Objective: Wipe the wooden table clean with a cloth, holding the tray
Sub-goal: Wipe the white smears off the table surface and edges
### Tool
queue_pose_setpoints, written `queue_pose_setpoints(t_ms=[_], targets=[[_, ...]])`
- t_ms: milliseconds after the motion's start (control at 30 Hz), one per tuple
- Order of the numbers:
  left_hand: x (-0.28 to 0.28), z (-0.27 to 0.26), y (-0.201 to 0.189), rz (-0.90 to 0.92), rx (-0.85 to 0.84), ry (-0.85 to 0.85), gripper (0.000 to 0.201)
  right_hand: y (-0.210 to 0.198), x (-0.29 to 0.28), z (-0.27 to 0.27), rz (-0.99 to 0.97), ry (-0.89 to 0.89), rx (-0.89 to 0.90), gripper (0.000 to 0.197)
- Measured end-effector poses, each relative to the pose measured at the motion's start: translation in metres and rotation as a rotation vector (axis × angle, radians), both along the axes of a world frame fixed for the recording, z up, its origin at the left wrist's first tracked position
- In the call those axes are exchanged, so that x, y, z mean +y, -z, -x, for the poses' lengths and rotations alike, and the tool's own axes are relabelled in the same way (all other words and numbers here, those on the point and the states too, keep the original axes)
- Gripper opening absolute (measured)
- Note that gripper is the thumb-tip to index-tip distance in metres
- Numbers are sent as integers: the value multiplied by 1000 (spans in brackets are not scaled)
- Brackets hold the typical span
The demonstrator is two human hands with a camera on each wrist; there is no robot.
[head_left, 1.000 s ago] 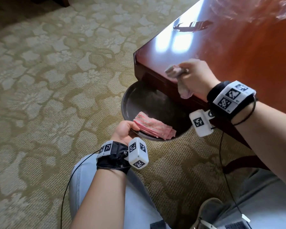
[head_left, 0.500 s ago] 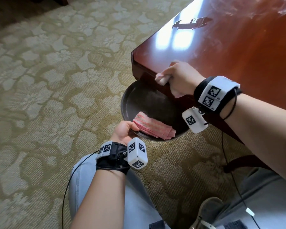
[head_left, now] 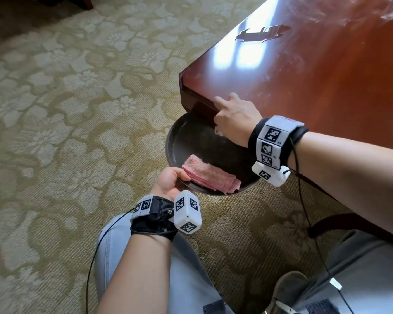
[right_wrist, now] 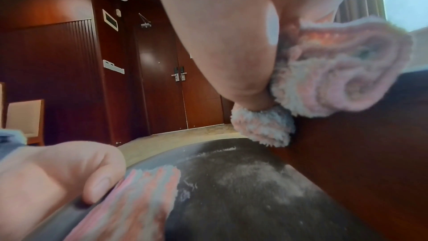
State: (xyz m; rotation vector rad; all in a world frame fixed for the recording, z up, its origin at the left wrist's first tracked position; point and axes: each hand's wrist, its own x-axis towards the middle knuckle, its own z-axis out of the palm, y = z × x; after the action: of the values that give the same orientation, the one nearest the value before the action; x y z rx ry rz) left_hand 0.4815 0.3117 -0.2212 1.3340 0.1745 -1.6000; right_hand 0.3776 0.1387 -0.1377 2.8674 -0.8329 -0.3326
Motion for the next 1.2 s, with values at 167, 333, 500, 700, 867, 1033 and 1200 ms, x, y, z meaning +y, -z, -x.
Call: queue_pose_setpoints(t_ms=[167, 333, 500, 700, 867, 1033, 1200], targets=[[1, -2, 0, -24, -28, 10, 50, 7, 9, 23, 77, -21, 100, 20], [2, -2, 0, -9, -13, 13, 49, -7, 5, 42, -147, 37, -48, 8], [1, 3, -2, -9, 18, 27, 39, -13, -33, 51, -661, 240, -848, 44], [1, 5, -6, -3, 7, 39, 28, -12, -56, 66, -754, 602, -1119, 33], [-2, 6, -3, -3, 4, 16, 26, -1, -77, 80, -711, 707, -1060, 18], [-4, 6, -3, -8, 28, 7, 25, 1, -88, 95, -234, 648, -659, 28], [-7, 4, 1, 0, 55, 1, 32, 6, -90, 89, -153, 621, -511, 38]])
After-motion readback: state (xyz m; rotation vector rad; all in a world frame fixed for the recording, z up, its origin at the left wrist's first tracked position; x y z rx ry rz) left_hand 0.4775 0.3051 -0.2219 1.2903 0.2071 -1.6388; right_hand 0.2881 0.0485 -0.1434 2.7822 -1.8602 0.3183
